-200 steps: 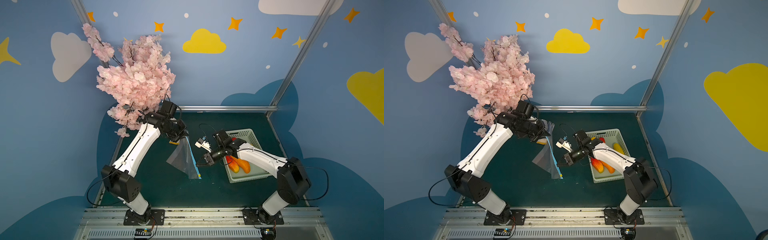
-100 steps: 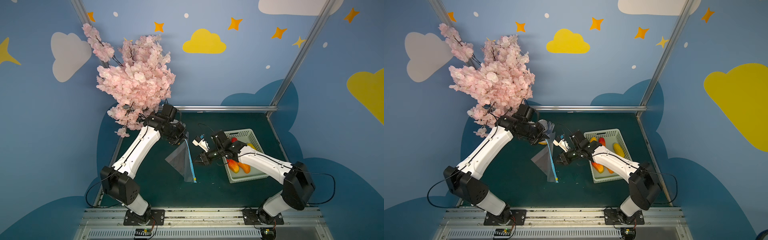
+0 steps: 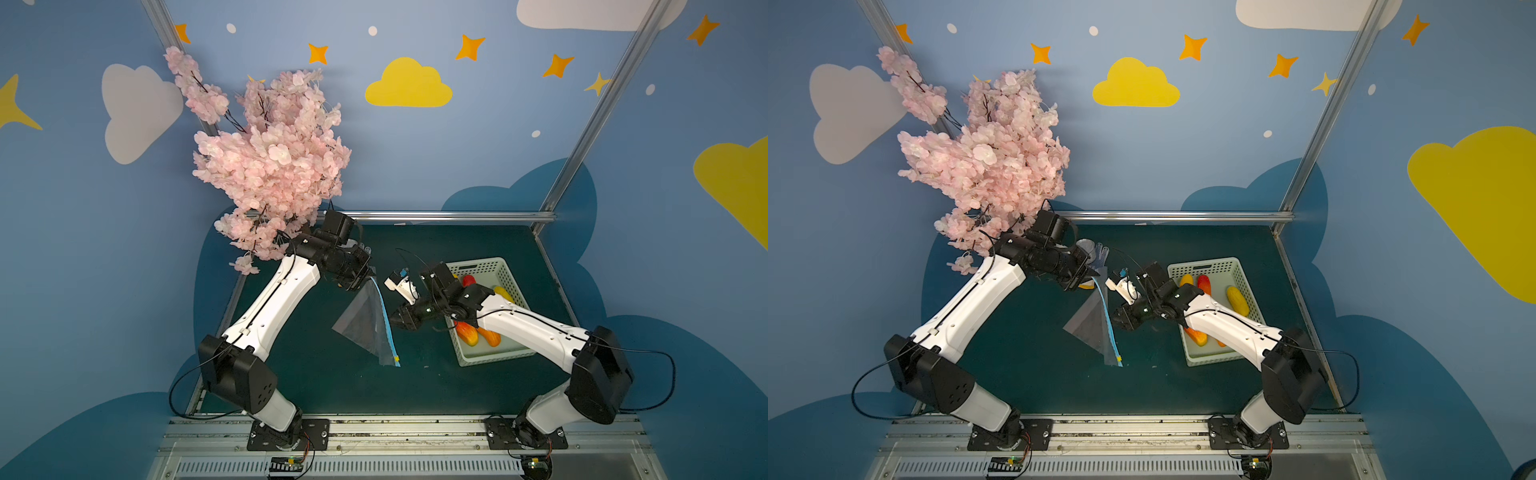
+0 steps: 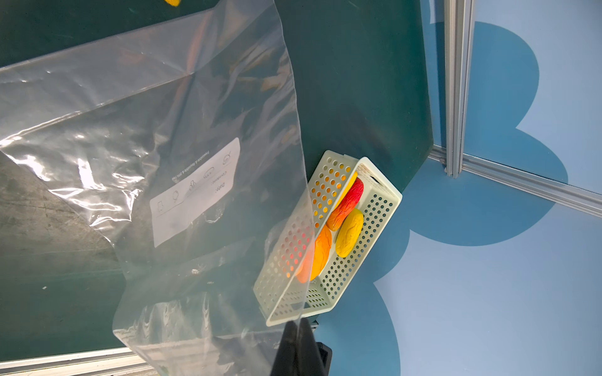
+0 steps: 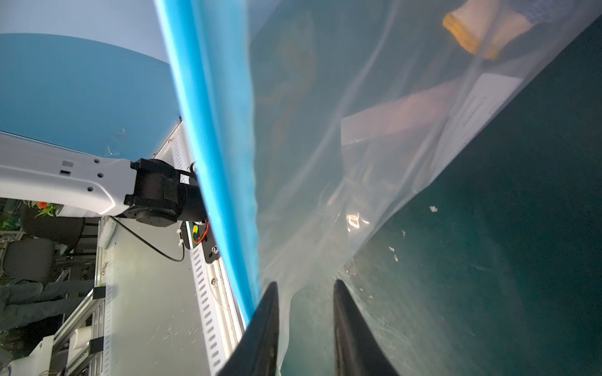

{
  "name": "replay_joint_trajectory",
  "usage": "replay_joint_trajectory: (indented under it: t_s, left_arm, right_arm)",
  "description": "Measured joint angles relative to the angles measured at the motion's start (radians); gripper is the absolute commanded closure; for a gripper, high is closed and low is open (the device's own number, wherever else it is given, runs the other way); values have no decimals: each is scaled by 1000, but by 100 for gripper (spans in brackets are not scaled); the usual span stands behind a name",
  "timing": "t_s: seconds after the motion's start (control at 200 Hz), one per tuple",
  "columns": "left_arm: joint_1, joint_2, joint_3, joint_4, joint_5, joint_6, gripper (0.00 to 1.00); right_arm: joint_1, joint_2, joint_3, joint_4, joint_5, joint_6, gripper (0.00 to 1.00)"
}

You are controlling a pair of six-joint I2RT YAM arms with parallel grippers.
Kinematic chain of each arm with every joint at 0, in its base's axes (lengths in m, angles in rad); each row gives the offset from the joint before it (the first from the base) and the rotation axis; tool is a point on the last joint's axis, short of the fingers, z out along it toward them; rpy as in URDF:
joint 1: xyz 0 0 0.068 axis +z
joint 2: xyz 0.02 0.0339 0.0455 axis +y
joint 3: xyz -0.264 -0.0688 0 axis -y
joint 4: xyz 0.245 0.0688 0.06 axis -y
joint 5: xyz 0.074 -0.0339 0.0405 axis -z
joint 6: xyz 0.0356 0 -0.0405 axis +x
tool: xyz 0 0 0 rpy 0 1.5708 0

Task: Place the mango in a zip-top bag and seal the zipper
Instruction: Open the zipper of the food storage bag at the center of the board.

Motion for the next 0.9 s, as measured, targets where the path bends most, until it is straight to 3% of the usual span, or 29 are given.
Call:
replay_joint_trajectory:
  t_s: [0.155,0.285,0.901]
  left_arm:
    - [2,0,0,3,1,1,97]
    - [4,0,0,3,3,5,97]
    - [4,0,0,3,8,16,97]
  right_arm:
    - [-35,-108,-79,-8,-14,-2,55]
    - [-33,-172,-139,-4,-38,-3,54]
    - [-54,-97,-148,9,-69,-23,57]
